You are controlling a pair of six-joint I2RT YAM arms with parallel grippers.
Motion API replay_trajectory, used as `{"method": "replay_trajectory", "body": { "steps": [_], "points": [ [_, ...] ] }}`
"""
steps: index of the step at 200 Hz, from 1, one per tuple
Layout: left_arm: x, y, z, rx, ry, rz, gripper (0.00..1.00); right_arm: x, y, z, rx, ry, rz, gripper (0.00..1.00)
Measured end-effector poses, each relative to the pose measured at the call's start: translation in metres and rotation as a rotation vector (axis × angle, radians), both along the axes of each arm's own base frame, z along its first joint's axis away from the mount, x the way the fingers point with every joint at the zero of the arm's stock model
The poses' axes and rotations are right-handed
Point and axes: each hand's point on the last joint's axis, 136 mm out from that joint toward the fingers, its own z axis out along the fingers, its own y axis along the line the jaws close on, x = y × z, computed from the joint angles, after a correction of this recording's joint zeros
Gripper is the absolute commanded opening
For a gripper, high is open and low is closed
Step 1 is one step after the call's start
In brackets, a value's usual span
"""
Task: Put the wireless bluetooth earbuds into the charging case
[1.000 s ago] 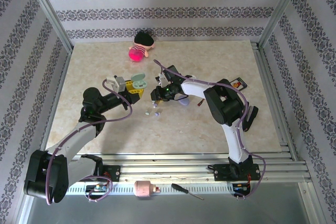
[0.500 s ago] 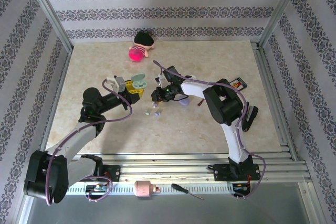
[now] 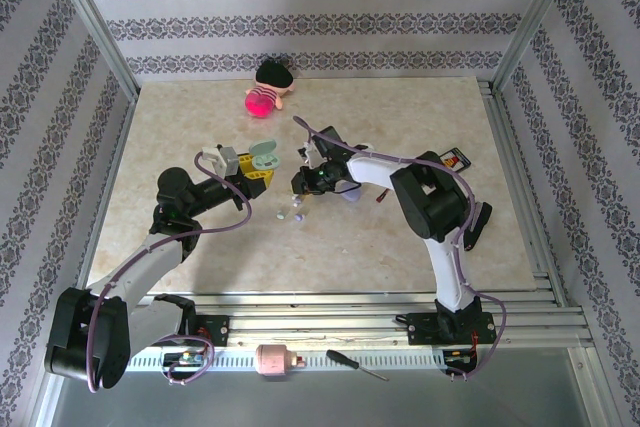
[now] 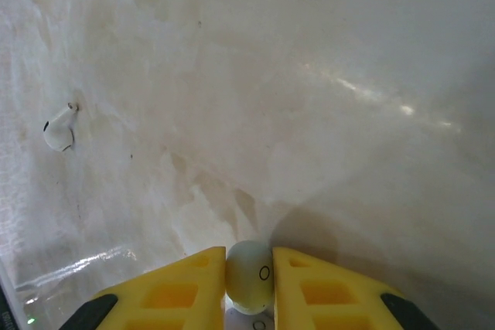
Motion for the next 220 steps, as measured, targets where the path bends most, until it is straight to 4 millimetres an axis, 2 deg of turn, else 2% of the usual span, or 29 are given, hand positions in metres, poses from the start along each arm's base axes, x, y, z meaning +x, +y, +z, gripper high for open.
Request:
{"method": "replay_trajectory", "body": {
  "steps": [47, 88, 111, 147, 183, 220],
  "points": [
    [0.0, 0.0, 0.0, 0.003, -0.004, 0.0, 0.31, 0.007, -0.036, 0.013, -0.039, -0.039, -0.082, 0.2],
    [0.0, 0.0, 0.0, 0.004, -0.005, 0.0, 0.31, 0.004, -0.069, 0.002, -0.092, -0.023, -0.143, 0.22],
    [0.0, 0.0, 0.0, 0.004, -0.005, 0.0, 0.31, -0.006, -0.072, -0.006, -0.104, 0.005, -0.135, 0.22],
    [0.0, 0.0, -0.001, 0.005, -0.001, 0.0, 0.31, -0.01, -0.068, -0.006, -0.093, 0.011, -0.118, 0.23],
    [0.001, 0.0, -0.002, 0.005, 0.0, 0.0, 0.31, -0.012, -0.065, -0.005, -0.087, 0.013, -0.105, 0.33],
    [0.001, 0.0, -0.002, 0.005, 0.001, 0.0, 0.31, -0.014, -0.064, -0.004, -0.077, 0.019, -0.099, 0.33]
  ]
}}
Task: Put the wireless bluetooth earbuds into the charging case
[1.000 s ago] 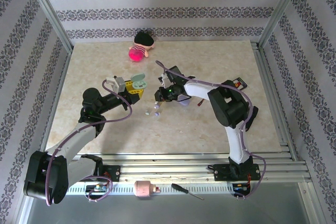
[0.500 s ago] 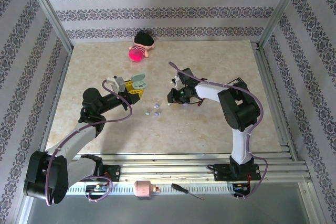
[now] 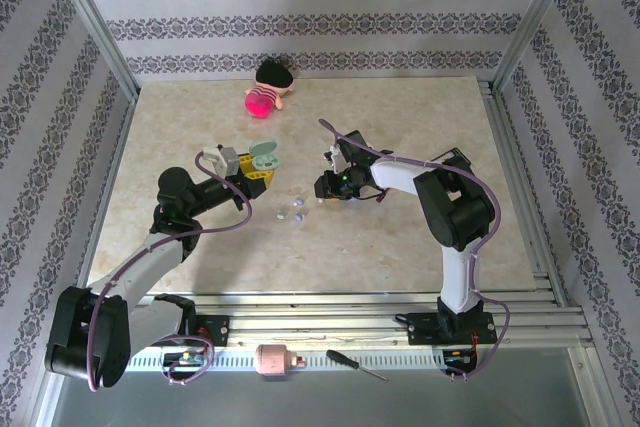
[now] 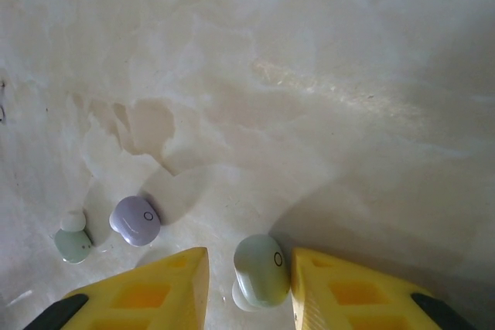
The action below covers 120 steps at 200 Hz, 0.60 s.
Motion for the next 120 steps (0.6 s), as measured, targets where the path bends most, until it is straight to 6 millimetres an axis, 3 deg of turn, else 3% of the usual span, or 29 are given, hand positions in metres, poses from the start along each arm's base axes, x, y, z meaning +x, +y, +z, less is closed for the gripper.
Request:
{"method": "replay_trajectory", "body": {
  "steps": [120],
  "points": [
    [0.0, 0.0, 0.0, 0.0, 0.0, 0.0, 0.31, -0.0039, 0.0088, 0.0037, 0.065, 0.014, 0.018, 0.3]
  ]
}}
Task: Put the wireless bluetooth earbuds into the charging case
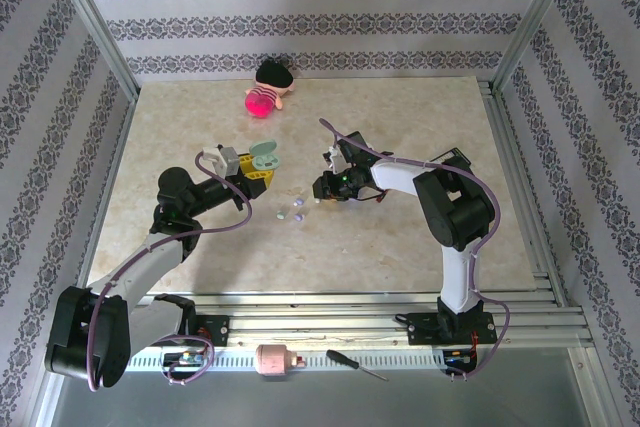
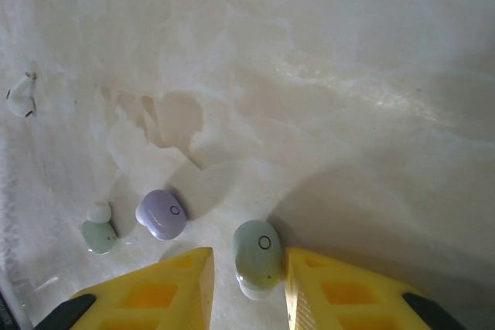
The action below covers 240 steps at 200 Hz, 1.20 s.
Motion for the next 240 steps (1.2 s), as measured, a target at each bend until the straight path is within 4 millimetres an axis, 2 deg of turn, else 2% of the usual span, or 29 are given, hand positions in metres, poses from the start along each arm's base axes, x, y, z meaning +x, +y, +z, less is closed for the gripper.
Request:
{"method": "replay_trajectory", "body": {
  "steps": [52, 157, 180, 240],
  "points": [
    [0.0, 0.0, 0.0, 0.0, 0.0, 0.0, 0.31, -0.001, 0.002, -0.006, 0.013, 0.016, 0.007, 0.32],
    [0.0, 0.0, 0.0, 0.0, 0.0, 0.0, 0.31, 0.001, -0.001, -0.008, 0.006, 0.032, -0.02, 0.21],
    [0.0, 0.0, 0.0, 0.0, 0.0, 0.0, 0.31, 0.0, -0.006, -0.008, -0.018, -0.006, -0.041, 0.19],
    [0.002, -0.001, -0.004, 0.002, 0.013, -0.001, 0.31, -0.013, -0.036, -0.006, -0.152, -0.073, -0.157, 0.18]
  ]
}}
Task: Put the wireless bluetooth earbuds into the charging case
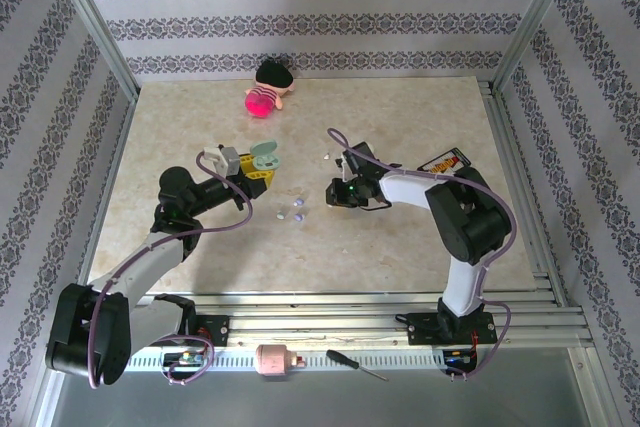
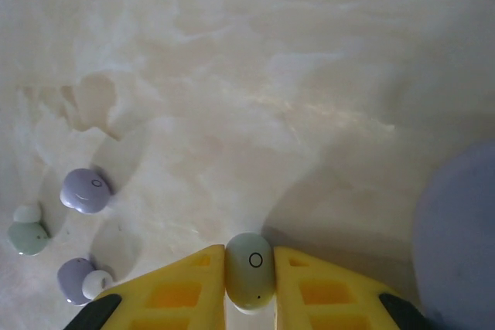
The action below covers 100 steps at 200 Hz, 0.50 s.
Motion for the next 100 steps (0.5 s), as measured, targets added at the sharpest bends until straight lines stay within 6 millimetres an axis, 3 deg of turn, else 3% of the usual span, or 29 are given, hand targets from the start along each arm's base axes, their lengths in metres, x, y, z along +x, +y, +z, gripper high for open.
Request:
{"method": "replay_trajectory", "body": {
  "steps": [100],
  "points": [
    [0.0, -0.002, -0.003, 0.001, 0.005, -0.015, 0.31, -0.01, -0.027, 0.026, -0.211, -0.124, -0.281, 0.14]
  ]
}}
